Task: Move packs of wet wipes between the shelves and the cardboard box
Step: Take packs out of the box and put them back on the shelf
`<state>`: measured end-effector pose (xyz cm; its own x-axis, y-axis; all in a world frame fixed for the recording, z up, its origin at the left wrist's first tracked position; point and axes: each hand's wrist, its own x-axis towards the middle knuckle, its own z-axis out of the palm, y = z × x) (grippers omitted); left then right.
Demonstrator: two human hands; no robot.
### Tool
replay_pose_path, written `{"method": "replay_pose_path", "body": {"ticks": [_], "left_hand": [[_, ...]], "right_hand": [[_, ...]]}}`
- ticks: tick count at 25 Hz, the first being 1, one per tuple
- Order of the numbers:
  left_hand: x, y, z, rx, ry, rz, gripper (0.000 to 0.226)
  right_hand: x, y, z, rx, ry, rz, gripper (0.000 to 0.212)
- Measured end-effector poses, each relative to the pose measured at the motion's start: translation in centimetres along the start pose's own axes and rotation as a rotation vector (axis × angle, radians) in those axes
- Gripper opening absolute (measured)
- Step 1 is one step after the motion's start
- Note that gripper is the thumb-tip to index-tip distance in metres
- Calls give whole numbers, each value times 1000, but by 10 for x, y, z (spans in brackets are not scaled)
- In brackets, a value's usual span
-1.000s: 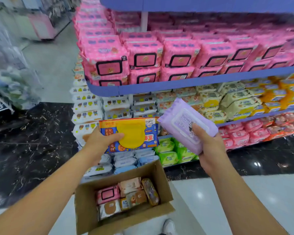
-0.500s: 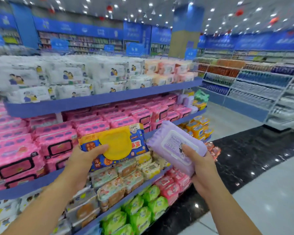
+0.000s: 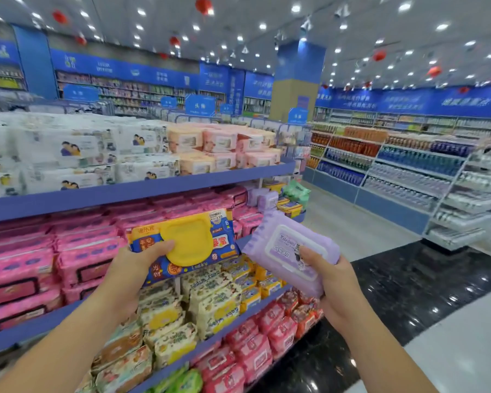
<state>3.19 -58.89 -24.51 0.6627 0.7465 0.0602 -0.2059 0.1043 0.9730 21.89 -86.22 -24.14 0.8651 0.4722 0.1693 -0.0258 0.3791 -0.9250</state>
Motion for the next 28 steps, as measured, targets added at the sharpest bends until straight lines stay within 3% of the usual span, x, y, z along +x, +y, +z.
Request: {"method": "replay_pose_path", "body": {"ticks": [6,11,18,22,25,28], "left_hand": [[130,-52,113,10,8,17,47],[252,-94,196,16,48,-17,17],[358,-120,279,75,164,-24,23],[390,-150,320,102,346,-21,42],[398,-172,348,108,570,-40,26],[396,-184,371,81,751,-54,23]], "right_hand": [[155,9,-93,-67,17,-7,44],[310,20,-146,-139,-38,29,46],[522,62,-210,-216,-201,65,41],[653,129,-235,-289,-395,113,56],[733,175,-235,-422,-525,174,81],[783,213,-223,-505,-689,246,73]]}}
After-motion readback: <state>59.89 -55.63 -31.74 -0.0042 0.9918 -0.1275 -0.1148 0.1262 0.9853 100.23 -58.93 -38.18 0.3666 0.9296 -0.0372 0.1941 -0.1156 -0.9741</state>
